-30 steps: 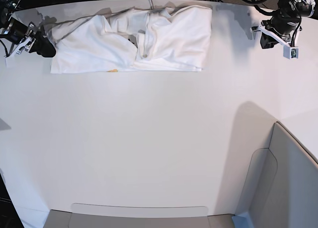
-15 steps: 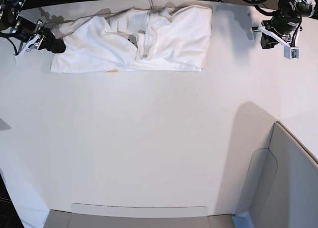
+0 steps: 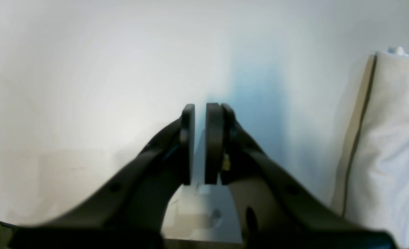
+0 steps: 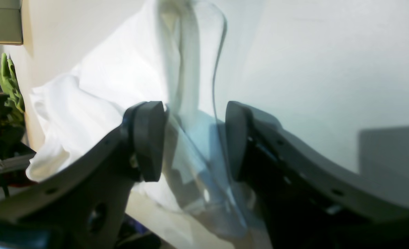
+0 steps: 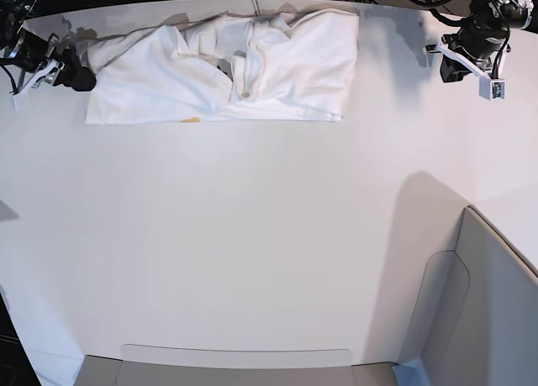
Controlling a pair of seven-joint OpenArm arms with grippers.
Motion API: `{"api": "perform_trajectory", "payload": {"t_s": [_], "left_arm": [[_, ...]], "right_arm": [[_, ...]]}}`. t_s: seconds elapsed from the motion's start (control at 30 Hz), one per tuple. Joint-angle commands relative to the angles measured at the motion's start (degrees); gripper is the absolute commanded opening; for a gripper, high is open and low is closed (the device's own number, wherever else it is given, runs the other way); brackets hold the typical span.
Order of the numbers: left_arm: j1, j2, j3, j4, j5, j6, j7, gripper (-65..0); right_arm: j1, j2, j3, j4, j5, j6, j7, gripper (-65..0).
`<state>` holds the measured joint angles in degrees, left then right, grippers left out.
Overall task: Layout the t-shirt on the table in an organized manner, then fold the t-shirt properly
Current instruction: 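Withdraw the left gripper and reposition the right gripper at the strip end, then grasp the strip end with the right gripper and fold it toward the left gripper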
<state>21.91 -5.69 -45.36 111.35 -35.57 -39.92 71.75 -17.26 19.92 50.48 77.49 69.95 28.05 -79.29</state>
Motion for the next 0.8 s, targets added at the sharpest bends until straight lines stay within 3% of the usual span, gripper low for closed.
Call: {"api": "perform_trajectory", "payload": {"t_s": [0.0,0.3,0.37,0.5,0.6,0.77], "left_arm": [[0.11,-0.59,-0.22,0.96,-0.78,-0.08,-1.11,-58.1],[0.11,-0.59,-0.22,0.96,-0.78,-0.08,-1.11,-58.1],[0.11,-0.59,-0.22,0.96,-0.78,-0.08,-1.11,-58.1],[0.11,-0.68,-0.75,0.96,-0.78,-0.08,-1.11,-58.2],[0.55,-0.94,-1.71,1.13,-0.78,-0.08,-1.81,-58.7],[2.75,-1.03,-1.54,0.96,-0.69,-0.08,-1.02,-65.0]], "right_arm": [[0.07,0.43,-1.20,0.70,-0.46,-0.05,-0.71,-35.9],[0.07,0.25,-6.13,0.70,0.07,0.21,-0.71,-37.1],[0.07,0.52,-6.13,0.70,0.86,0.39,-0.71,-43.0],[0.51,0.60,-6.21,0.70,3.76,0.47,-0.71,-65.0],[0.86,0.43,-9.47,0.70,5.70,0.47,-0.71,-65.0],[0.95,-0.54,-11.40,8.00,7.28,0.47,-0.71,-65.0]]}}
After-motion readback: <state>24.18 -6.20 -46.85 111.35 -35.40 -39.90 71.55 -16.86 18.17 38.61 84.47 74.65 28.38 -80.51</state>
